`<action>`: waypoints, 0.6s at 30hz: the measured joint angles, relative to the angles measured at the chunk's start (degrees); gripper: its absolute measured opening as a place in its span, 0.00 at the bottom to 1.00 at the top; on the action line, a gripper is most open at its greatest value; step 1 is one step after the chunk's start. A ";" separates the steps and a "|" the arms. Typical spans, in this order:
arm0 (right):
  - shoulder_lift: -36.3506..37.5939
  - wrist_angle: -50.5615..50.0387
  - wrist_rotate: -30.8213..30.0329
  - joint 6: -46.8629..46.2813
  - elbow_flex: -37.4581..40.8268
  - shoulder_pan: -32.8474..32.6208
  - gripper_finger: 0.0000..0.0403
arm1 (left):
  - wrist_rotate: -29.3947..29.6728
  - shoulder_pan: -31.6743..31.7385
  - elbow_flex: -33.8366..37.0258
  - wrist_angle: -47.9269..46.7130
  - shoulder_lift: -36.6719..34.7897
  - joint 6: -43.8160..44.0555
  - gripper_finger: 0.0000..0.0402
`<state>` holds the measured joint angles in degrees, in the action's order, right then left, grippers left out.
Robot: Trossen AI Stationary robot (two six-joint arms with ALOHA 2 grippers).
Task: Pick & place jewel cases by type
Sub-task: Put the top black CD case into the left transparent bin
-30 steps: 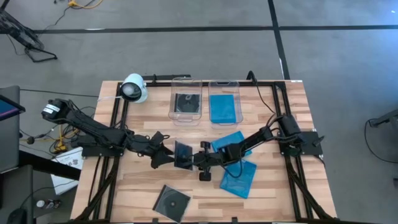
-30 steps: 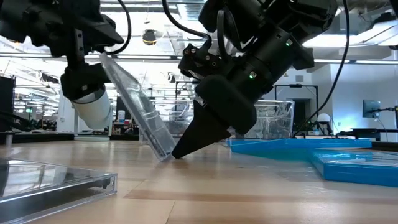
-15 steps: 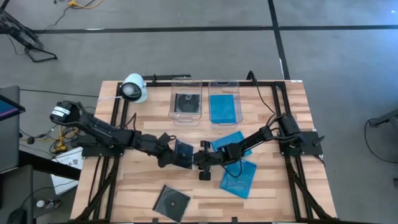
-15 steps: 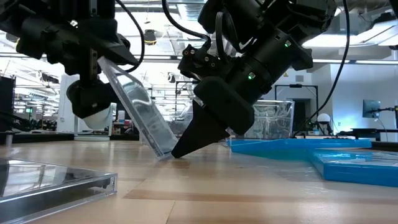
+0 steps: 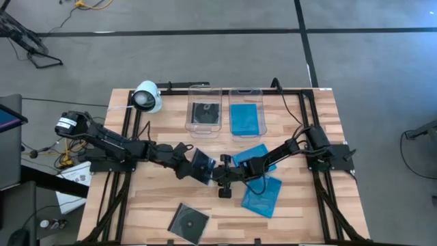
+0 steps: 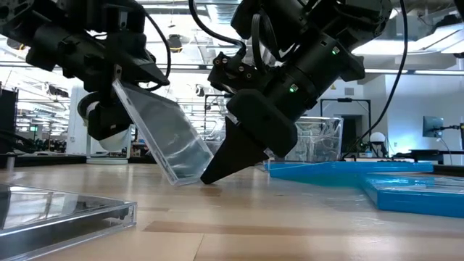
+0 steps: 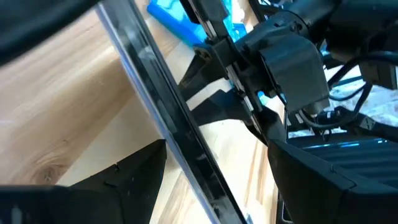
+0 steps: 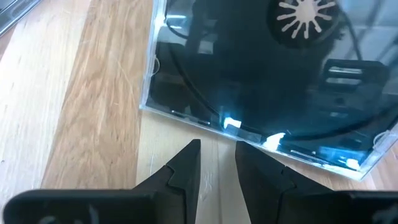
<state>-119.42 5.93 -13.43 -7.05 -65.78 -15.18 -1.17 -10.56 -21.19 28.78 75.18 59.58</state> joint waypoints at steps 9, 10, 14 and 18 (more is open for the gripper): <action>0.04 -0.16 0.02 0.01 0.00 -0.04 0.24 | 1.57 0.02 -0.02 0.00 -0.02 1.22 0.65; 0.04 -0.21 0.02 0.00 0.00 -0.04 0.24 | 1.68 0.02 -0.02 0.00 -0.02 1.24 0.62; 0.07 -0.32 0.02 0.00 0.00 -0.04 0.24 | 1.87 0.00 -0.02 0.00 -0.04 1.18 0.50; 0.07 -0.33 0.02 0.00 0.02 -0.04 0.24 | 1.97 0.02 -0.02 -0.05 -0.07 1.15 0.41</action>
<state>-119.35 5.61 -13.41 -7.05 -65.76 -15.22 0.80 -10.55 -21.21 28.72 75.11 60.73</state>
